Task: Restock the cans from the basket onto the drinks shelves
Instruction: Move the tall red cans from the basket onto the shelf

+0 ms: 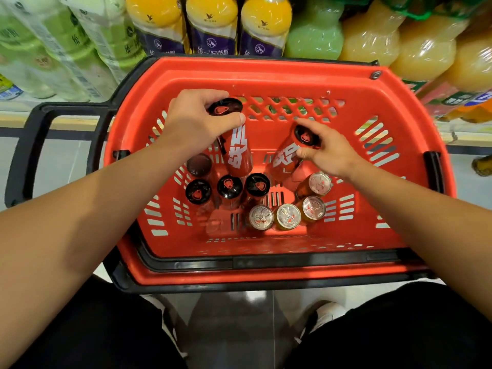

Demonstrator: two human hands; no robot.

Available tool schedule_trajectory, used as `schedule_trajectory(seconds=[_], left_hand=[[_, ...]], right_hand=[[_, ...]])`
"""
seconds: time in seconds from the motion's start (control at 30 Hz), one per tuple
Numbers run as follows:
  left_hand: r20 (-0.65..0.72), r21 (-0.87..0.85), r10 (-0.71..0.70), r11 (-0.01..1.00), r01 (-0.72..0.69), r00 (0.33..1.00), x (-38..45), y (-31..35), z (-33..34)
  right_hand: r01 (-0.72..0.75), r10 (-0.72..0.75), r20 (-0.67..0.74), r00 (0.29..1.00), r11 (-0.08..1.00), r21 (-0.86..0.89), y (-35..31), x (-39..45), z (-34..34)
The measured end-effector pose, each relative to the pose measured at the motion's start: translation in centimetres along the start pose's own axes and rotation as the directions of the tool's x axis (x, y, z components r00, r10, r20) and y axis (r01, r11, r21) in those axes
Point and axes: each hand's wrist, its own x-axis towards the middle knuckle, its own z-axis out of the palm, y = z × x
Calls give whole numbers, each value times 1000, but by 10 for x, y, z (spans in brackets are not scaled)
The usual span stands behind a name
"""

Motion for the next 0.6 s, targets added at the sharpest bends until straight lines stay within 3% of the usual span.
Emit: schedule_trajectory(seconds=[0.27, 0.5, 0.6], left_hand=[[-45, -134, -5, 991, -1, 999, 2, 25, -22], [-151, -266, 11, 963, -51, 988, 16, 78, -59], [-191, -276, 39, 957, -92, 981, 24, 110, -84]], right_hand=[[108, -88, -256, 963, 992, 69, -50, -26, -54], [202, -178, -311, 934, 978, 48, -103, -35, -119], [267, -242, -389, 889, 964, 10, -127, -33, -149]])
